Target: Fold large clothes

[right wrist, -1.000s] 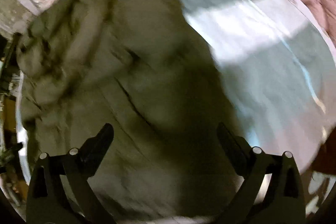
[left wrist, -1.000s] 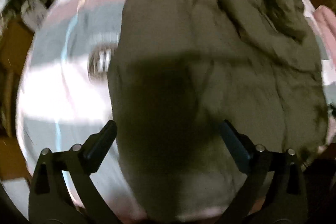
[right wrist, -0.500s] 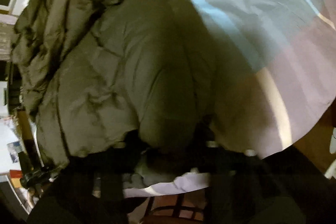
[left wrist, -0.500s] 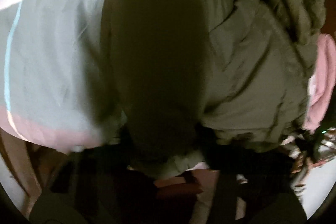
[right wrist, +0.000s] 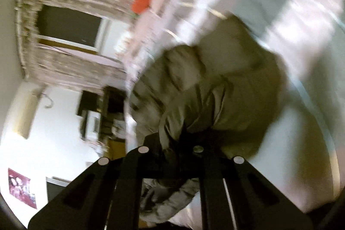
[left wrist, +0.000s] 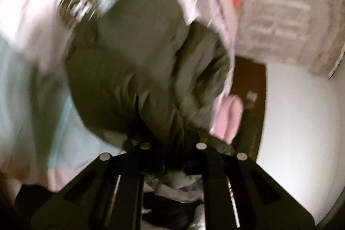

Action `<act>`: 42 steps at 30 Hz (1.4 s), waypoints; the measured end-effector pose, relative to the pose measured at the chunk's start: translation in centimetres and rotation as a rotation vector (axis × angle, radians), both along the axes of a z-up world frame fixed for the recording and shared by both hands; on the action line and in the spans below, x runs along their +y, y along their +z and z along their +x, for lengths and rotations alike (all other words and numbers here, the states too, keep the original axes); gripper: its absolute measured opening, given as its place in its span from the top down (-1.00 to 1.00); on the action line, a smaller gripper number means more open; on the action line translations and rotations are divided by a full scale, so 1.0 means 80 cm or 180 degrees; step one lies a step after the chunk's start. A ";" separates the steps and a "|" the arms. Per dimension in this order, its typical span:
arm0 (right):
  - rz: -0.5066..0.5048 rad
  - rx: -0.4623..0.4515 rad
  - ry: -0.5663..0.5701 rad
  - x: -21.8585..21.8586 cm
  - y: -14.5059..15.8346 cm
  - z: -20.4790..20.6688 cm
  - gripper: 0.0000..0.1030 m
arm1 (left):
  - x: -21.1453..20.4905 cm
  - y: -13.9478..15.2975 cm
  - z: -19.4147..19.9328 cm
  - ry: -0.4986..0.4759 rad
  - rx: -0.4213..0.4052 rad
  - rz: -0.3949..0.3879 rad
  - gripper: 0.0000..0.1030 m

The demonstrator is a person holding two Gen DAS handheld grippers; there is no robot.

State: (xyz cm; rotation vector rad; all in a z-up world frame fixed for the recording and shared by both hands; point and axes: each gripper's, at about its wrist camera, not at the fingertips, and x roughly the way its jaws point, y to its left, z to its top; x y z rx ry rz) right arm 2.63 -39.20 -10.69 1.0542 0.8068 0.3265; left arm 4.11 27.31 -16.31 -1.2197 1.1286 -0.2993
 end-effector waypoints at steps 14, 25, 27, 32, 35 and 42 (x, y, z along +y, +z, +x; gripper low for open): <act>0.0343 0.0277 -0.0569 -0.020 -0.073 0.255 0.68 | 0.003 -0.004 0.228 0.0793 0.0034 -0.0103 0.77; 0.0047 0.0264 -0.1499 -0.116 -0.098 0.240 -0.43 | 0.022 -0.071 0.273 0.1174 0.0114 -0.0394 0.50; -0.0076 0.0096 -0.1202 -0.097 -0.068 0.240 -0.43 | 0.022 -0.053 0.273 0.1232 -0.0020 -0.0298 0.25; -0.1477 -0.0297 0.0640 0.094 0.021 0.248 -0.42 | 0.038 0.030 0.255 0.1527 -0.0626 0.0273 -0.48; -0.2416 -0.0377 0.1463 0.228 0.006 0.239 -0.42 | 0.055 0.083 0.231 0.1650 -0.0749 0.0828 -0.49; -0.2747 -0.0132 0.1116 0.249 -0.044 0.283 -0.49 | -0.078 0.102 0.290 -0.0501 -0.0186 0.1217 -0.49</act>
